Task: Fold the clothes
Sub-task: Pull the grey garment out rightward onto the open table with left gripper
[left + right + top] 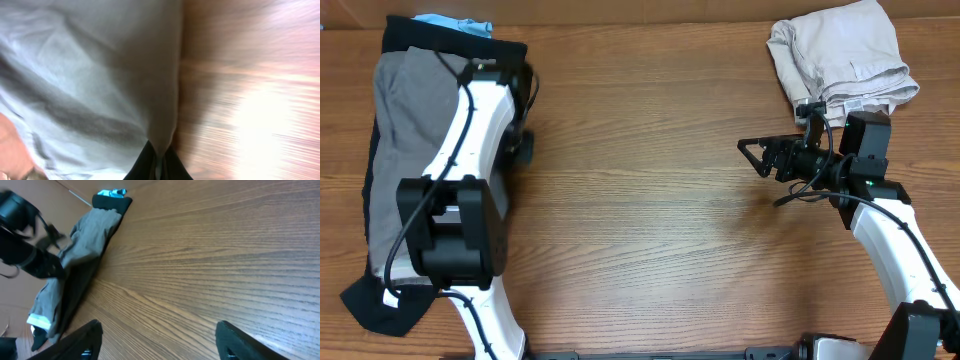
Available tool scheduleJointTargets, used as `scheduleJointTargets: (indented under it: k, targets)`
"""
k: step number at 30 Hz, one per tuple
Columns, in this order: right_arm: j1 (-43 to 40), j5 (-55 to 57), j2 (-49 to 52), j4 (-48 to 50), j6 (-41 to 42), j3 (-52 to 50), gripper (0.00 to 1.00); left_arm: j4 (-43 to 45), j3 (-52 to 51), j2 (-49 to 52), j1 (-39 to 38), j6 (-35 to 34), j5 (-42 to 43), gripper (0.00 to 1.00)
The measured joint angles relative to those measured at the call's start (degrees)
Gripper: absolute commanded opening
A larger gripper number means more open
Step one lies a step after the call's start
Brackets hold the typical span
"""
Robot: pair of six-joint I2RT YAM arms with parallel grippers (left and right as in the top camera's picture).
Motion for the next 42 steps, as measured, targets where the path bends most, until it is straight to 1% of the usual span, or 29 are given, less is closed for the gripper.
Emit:
scheduleJointTargets:
  k: [2, 5, 7, 10, 13, 19, 20, 22, 23, 25, 26, 28, 29, 31, 34, 38, 42]
  targets:
    - [0.0, -0.02, 0.0, 0.46, 0.33, 0.0, 0.72, -1.86, 5.84, 0.0, -2.34, 0.04, 2.29, 0.04]
    - [-0.02, -0.04, -0.02, 0.33, 0.57, 0.0, 0.7, -2.19, 12.39, 0.0, -6.49, 0.15, 7.32, 0.04]
    - [-0.39, -0.09, -0.31, -0.17, 0.79, 0.0, 0.7, -1.05, 15.1, 0.0, -9.84, 0.22, 11.41, 0.04]
    - [-2.99, -0.24, -2.03, -0.59, 2.19, 0.0, 0.69, 2.86, 16.31, 0.0, -14.73, 0.2, 17.29, 0.04]
    - [-9.49, -0.2, -5.92, -0.74, 5.33, 0.0, 0.7, 7.1, 16.33, 0.13, -20.24, 0.2, 22.01, 0.04]
    - [-24.3, -1.44, -15.47, -0.76, 11.82, 0.02, 0.7, 17.46, 16.63, 2.64, -31.36, 0.22, 27.34, 0.04]
    - [-26.32, -1.77, -16.9, -1.2, 12.55, 0.04, 0.7, 19.37, 16.7, 3.65, -33.07, 0.22, 28.13, 0.09]
    - [-29.4, -2.29, -19.26, -2.49, 13.6, 0.07, 0.71, 23.3, 16.79, 6.21, -36.35, 0.15, 29.75, 0.26]
    - [-30.36, -2.49, -19.98, -3.15, 13.92, 0.07, 0.74, 25.03, 16.83, 7.74, -37.83, 0.22, 30.56, 0.35]
    - [-31.45, -2.71, -20.87, -4.72, 14.16, 0.07, 0.75, 27.15, 16.83, 10.23, -39.98, 0.15, 31.61, 0.66]
    - [-31.61, -2.89, -21.03, -5.62, 14.12, 0.07, 0.76, 27.74, 16.83, 11.43, -40.98, 0.35, 32.09, 0.76]
    - [-31.61, -3.06, -21.05, -7.45, 13.75, 0.07, 0.77, 28.22, 16.83, 13.11, -42.16, 0.28, 32.72, 0.98]
    - [-31.61, -3.06, -21.05, -8.13, 13.42, 0.07, 0.78, 28.06, 16.81, 13.55, -42.36, 0.22, 32.92, 1.0]
    - [-31.61, -3.08, -21.05, -8.66, 12.68, 0.07, 0.8, 27.21, 16.92, 13.62, -42.07, 0.26, 33.14, 1.0]
    - [-31.61, -3.06, -21.05, -8.9, 11.98, 0.07, 0.82, 23.32, 19.28, 13.6, -40.44, 0.22, 33.31, 1.0]
    - [-30.99, -3.06, -21.05, -9.99, 10.51, 0.07, 0.82, 15.32, 25.35, 12.2, -36.22, 0.15, 33.33, 1.0]
    - [-26.4, -1.77, -21.05, -14.47, 7.45, 0.09, 0.81, 7.04, 31.36, 6.34, -30.42, 0.2, 33.31, 1.0]
